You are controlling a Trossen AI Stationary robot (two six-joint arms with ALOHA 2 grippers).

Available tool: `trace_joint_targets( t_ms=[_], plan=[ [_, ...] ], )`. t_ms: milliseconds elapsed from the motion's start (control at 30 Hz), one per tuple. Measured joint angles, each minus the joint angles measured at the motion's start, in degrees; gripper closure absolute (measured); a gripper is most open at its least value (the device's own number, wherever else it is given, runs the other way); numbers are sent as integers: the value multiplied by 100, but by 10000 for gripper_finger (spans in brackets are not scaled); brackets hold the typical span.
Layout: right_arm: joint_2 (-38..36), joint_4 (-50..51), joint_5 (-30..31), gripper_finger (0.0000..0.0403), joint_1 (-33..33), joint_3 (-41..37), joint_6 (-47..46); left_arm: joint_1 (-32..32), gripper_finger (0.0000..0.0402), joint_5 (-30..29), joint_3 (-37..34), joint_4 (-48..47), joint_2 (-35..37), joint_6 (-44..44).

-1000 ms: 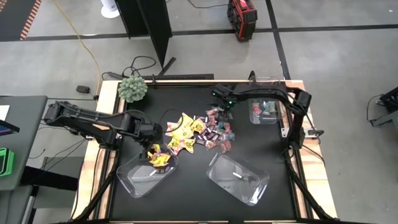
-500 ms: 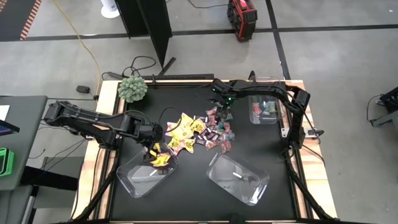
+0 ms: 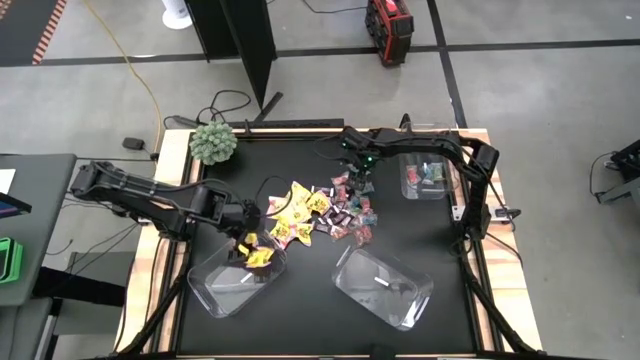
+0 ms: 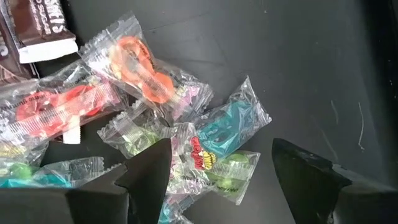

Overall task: Sort candy
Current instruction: Put the blue candy in the top right transparent container

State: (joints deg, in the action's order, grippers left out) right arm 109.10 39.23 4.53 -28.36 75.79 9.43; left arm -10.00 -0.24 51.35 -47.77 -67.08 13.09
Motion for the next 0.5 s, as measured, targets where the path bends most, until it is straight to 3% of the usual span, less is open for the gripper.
trace_joint_targets(
  t_ms=[167, 333, 500],
  plan=[
    [0, 85, 0, 113, 69, -4, -47, -317, 104, 702, 4, 201, 0, -149],
    [0, 51, 15, 113, 60, -4, -186, -356, 104, 21, -71, 116, -64, 183],
    [0, 46, 57, 120, 5, -4, -277, -395, 104, 41, -185, 153, -55, 321]
  ],
)
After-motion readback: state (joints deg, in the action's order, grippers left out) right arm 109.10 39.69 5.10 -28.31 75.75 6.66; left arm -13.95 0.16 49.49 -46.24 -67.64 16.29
